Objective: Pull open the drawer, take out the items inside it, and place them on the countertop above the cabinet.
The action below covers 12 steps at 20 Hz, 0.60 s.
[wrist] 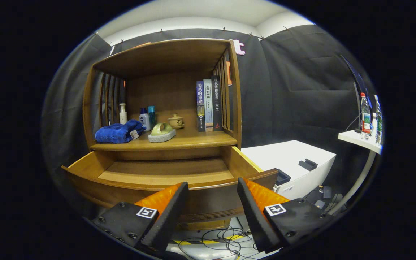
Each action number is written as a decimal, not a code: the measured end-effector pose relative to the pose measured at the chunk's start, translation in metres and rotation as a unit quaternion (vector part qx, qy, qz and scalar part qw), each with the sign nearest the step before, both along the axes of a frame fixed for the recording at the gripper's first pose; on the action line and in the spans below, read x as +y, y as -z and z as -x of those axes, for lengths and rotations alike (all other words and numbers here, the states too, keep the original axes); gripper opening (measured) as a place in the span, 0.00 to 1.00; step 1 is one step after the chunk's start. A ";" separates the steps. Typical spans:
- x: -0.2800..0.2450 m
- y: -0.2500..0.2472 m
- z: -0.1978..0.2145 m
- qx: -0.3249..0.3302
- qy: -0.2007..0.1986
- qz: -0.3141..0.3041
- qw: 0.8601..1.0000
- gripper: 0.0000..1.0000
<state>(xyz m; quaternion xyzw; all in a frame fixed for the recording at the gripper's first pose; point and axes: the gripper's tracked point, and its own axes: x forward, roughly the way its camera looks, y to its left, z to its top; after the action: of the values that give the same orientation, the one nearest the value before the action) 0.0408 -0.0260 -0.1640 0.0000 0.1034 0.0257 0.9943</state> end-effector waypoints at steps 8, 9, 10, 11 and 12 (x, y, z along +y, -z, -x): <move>0.010 -0.005 -0.037 -0.005 0.011 -0.007 1.000 0.94; 0.011 -0.005 -0.041 -0.005 0.011 -0.005 1.000 0.94; 0.012 -0.004 -0.046 -0.005 0.012 -0.005 1.000 0.94; 0.013 -0.004 -0.050 -0.005 0.013 -0.007 1.000 0.94; 0.014 -0.004 -0.053 -0.005 0.013 -0.008 1.000 0.94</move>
<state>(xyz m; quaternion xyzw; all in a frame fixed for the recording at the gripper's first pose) 0.0938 -0.0125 -0.1600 0.0087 0.0983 0.0138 0.9950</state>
